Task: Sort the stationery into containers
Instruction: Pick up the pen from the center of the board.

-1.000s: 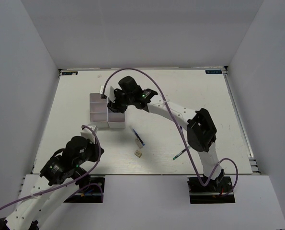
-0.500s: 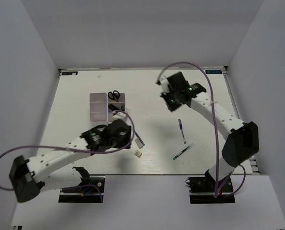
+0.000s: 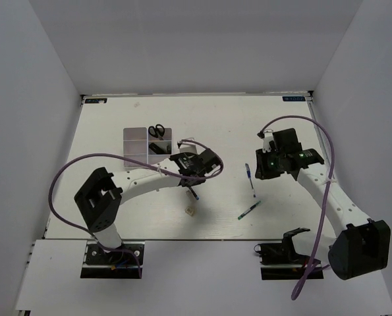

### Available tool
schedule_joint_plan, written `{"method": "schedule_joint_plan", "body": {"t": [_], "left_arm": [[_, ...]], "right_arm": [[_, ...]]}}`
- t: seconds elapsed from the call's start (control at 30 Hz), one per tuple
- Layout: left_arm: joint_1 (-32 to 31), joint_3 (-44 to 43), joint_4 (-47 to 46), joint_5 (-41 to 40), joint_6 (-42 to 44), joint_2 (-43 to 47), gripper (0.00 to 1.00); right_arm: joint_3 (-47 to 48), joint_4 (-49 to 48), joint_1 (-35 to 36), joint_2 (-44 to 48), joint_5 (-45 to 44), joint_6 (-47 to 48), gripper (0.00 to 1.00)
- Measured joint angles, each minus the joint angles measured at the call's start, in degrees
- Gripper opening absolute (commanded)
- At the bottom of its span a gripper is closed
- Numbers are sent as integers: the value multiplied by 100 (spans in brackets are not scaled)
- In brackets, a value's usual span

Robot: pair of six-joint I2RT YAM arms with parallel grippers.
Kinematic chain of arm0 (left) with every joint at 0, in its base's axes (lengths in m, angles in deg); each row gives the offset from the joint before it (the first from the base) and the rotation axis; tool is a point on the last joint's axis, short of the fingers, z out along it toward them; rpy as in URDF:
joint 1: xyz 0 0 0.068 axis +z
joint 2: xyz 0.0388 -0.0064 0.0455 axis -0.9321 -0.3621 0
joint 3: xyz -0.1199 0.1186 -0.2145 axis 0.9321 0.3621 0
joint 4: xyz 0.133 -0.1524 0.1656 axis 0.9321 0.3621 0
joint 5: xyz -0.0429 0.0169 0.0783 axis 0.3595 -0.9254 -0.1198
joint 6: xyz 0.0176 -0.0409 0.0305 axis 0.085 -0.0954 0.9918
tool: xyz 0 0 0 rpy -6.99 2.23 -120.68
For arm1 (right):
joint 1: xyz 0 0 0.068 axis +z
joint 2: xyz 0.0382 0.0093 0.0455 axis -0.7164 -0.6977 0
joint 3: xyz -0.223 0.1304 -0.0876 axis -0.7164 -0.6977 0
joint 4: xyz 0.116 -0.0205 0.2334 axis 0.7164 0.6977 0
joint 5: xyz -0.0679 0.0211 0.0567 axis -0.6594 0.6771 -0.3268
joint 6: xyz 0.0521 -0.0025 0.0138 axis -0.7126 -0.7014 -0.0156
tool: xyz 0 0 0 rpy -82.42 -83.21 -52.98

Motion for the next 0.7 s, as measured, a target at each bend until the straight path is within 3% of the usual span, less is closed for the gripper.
{"method": "schedule_joint_plan", "body": {"t": [0.2,0.7], "left_arm": [[466,-9,-179,289,-289,-422,44],[476,-90,-122,492,-820,-892,45]], "right_arm": [[-186,-116,-369,-11,328,-111,28],[-304,-236,-841,96,817,-129,30]]}}
